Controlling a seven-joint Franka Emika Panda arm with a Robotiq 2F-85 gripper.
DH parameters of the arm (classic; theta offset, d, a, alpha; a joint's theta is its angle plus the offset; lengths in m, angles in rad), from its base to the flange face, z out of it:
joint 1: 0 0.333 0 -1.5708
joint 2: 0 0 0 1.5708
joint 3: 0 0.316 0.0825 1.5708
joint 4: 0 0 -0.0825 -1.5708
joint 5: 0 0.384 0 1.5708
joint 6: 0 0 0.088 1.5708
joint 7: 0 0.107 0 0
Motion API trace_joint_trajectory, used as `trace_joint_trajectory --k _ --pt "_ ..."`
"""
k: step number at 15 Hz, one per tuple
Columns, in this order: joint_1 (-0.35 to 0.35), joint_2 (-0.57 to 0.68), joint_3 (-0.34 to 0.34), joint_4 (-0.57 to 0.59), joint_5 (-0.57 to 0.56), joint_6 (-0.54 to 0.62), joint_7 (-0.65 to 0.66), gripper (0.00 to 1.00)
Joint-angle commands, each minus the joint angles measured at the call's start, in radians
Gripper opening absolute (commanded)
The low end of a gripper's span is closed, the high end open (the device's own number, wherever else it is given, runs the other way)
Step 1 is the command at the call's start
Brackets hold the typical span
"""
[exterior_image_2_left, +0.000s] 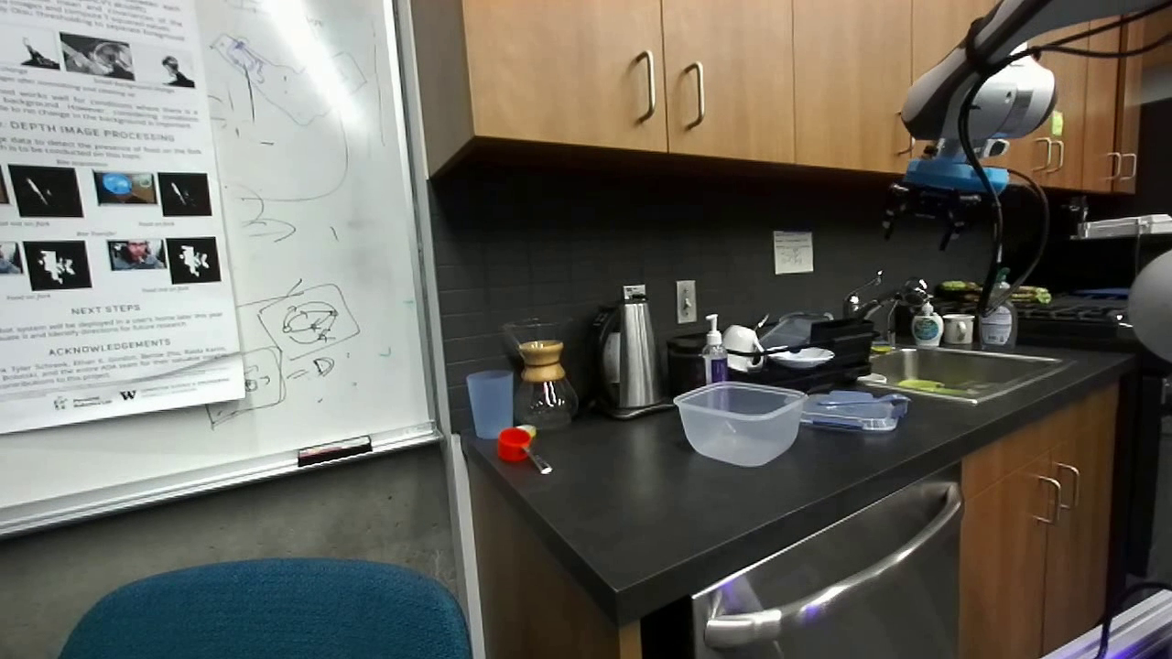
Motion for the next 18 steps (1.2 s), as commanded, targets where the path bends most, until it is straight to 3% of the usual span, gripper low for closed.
trace_joint_trajectory --k 1,9,18 --pt "0.035 0.108 -0.022 0.086 -0.017 0.036 0.05 1.0" --pt "0.087 0.246 -0.048 0.144 -0.013 0.079 0.061 1.0" --pt "0.101 0.352 -0.108 0.179 -0.007 0.093 0.063 1.0"
